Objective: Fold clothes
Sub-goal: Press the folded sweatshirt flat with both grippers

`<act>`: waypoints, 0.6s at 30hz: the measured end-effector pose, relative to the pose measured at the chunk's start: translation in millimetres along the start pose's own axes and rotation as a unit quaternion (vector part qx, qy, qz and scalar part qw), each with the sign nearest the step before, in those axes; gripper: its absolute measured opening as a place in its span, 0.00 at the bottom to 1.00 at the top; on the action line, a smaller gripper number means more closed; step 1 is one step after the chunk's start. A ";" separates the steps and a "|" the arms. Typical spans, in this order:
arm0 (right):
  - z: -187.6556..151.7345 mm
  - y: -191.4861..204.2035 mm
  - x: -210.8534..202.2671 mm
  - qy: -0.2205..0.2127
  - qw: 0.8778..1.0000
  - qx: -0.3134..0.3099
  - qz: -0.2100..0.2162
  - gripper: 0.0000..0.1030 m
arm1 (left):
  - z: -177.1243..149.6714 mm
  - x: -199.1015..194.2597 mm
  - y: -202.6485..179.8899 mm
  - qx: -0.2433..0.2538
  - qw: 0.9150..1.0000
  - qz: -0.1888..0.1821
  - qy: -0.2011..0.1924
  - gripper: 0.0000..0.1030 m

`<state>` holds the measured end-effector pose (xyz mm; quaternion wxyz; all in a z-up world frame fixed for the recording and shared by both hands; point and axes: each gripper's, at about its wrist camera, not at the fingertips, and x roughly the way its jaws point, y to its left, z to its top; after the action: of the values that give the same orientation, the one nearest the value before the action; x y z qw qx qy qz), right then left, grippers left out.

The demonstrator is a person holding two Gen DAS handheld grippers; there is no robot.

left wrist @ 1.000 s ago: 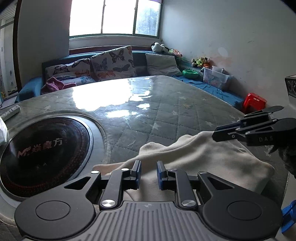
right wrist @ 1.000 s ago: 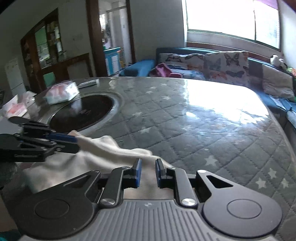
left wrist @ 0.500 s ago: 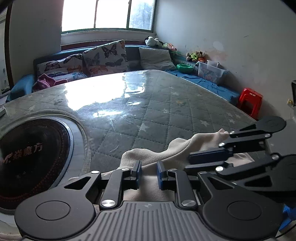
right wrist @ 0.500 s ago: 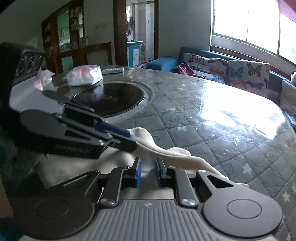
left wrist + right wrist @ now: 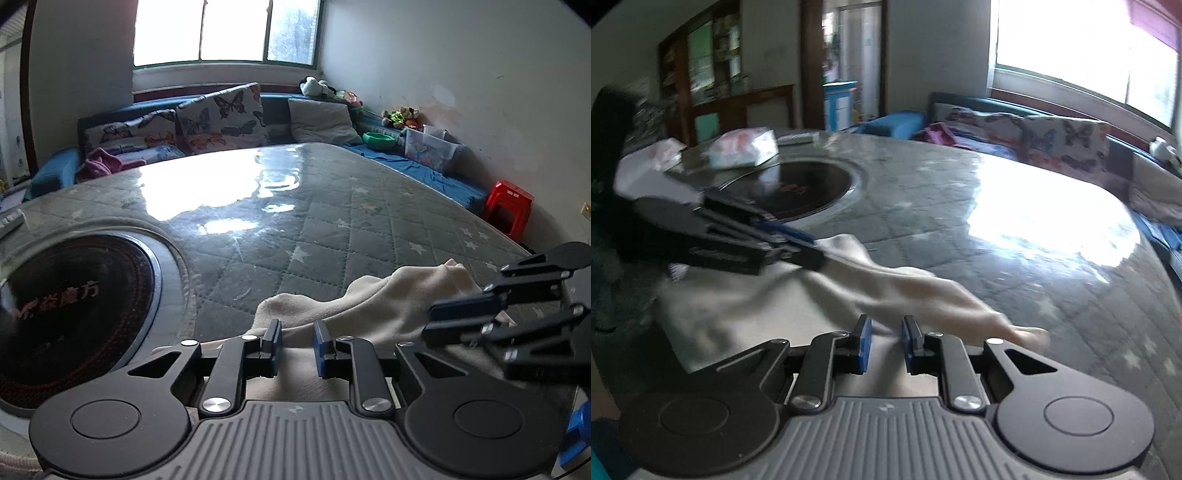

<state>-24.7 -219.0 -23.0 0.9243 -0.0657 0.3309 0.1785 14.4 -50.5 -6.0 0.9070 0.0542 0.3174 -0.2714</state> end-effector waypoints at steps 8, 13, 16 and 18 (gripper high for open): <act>8.6 -26.2 16.2 0.000 0.999 0.041 -0.018 0.15 | -11.0 -18.3 -47.2 0.068 0.996 -0.049 -0.024 0.22; 14.6 -40.4 28.5 -0.005 0.997 0.062 -0.034 0.15 | -20.4 -11.4 -62.6 0.080 0.994 -0.070 -0.011 0.22; 19.0 -39.6 24.0 -0.013 0.998 0.058 -0.030 0.16 | -25.1 -8.7 -65.2 0.080 0.994 -0.072 -0.006 0.24; 19.8 -31.7 17.7 -0.020 0.999 0.039 -0.017 0.20 | -24.9 -11.5 -61.3 0.072 0.995 -0.074 -0.008 0.26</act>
<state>11.5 -238.5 -18.8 0.9354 -0.0313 0.3182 0.1511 -39.0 -90.4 -14.3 0.8808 0.0942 0.2929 -0.3600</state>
